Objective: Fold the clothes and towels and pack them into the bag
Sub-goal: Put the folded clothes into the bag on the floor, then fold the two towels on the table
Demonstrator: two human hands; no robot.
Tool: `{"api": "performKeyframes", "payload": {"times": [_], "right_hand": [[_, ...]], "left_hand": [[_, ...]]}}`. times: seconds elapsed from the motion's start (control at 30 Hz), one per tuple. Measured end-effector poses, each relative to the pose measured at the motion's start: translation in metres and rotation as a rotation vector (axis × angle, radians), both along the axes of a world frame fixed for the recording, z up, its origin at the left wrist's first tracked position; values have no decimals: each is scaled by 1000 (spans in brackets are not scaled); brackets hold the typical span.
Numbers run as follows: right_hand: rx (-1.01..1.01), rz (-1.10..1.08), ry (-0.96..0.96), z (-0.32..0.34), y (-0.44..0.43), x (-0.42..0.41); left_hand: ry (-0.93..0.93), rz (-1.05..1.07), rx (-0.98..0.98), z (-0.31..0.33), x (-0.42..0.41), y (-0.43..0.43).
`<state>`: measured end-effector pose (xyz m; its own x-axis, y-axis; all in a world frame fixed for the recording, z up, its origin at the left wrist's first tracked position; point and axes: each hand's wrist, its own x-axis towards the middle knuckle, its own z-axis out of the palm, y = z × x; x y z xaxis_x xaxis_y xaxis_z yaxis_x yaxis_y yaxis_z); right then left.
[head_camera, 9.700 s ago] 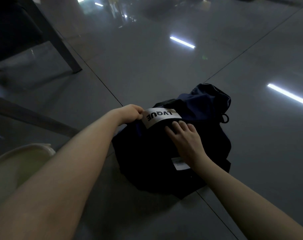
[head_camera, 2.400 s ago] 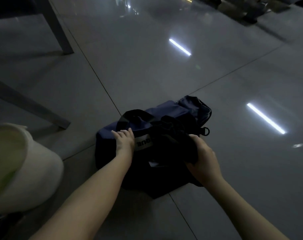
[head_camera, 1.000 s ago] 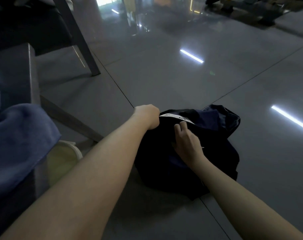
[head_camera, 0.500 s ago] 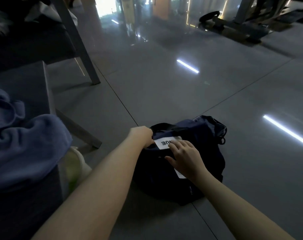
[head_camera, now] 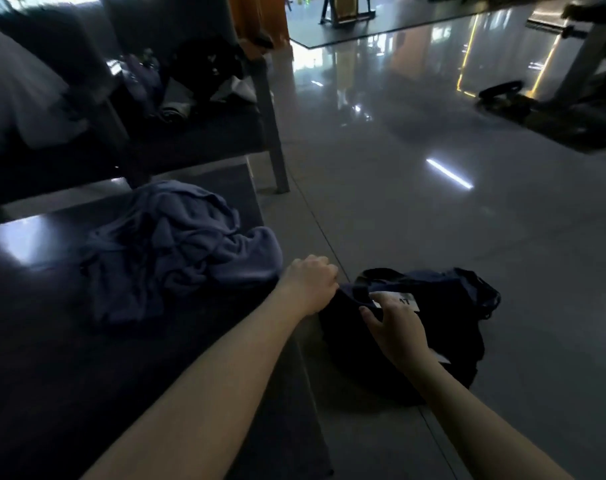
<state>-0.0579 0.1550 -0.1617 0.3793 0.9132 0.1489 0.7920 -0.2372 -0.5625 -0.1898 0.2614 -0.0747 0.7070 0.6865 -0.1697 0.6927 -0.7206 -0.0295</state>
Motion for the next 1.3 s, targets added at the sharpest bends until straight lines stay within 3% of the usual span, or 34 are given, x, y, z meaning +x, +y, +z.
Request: {"api": "performKeyframes", "payload": {"times": [0.23, 0.5, 0.7, 0.9, 1.1, 1.3], "right_hand": [[25, 139, -6, 83, -10, -48], [28, 246, -62, 115, 1, -103], [-7, 358, -134, 107, 31, -135], [33, 362, -96, 97, 61, -158], [65, 340, -118, 92, 75, -159], [26, 339, -95, 107, 72, -156]], "left_hand": [[25, 199, 113, 42, -97, -30], [31, 350, 92, 39, -155, -35], [-193, 474, 259, 34, -175, -12], [-295, 566, 363, 34, -186, 26], [-374, 653, 368, 36, -190, 54], [-679, 633, 262, 49, -194, 56]]}}
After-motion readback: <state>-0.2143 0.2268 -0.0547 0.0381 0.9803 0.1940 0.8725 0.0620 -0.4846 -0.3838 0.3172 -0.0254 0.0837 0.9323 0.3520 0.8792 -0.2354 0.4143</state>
